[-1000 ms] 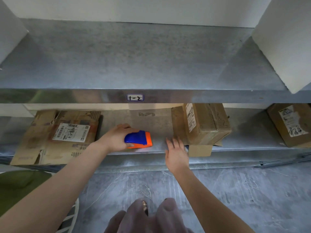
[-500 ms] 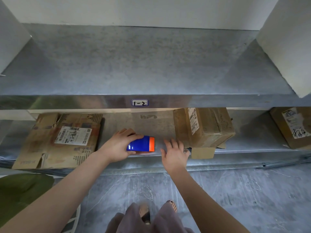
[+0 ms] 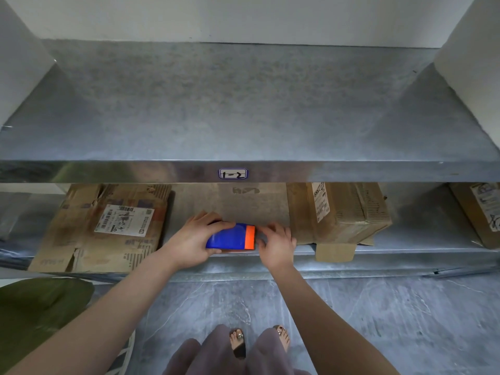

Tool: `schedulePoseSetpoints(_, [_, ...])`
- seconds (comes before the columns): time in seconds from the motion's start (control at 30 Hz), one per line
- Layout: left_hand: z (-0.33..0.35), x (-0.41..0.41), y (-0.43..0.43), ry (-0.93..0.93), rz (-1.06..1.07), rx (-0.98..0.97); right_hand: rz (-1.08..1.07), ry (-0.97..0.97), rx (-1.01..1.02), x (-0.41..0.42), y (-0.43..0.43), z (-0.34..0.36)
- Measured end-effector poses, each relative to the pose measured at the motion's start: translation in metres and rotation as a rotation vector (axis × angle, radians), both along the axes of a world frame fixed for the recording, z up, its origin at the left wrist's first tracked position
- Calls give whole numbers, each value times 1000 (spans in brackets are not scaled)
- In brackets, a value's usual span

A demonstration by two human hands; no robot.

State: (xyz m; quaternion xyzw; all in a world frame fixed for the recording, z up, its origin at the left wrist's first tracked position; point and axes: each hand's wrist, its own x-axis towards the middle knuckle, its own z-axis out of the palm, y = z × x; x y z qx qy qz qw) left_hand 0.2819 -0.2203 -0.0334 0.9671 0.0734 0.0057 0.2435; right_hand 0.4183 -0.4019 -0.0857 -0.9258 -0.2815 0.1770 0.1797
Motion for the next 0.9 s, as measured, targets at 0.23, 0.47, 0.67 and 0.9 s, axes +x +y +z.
schedulePoseSetpoints(0.23, [1,-2,1,-45,-43,-5,10,-20,-11,0,0,-1])
schedulePoseSetpoints(0.47, [5,-10,-1,-69,-3,-47,94,4,-26,8,3,1])
schedulePoseSetpoints(0.67, [21,-11,5,-30,55,-81,6,38,123,4,-5,21])
schedulePoseSetpoints(0.9, [67,1,1,-41,36,-141,87,-271,263,14,-34,92])
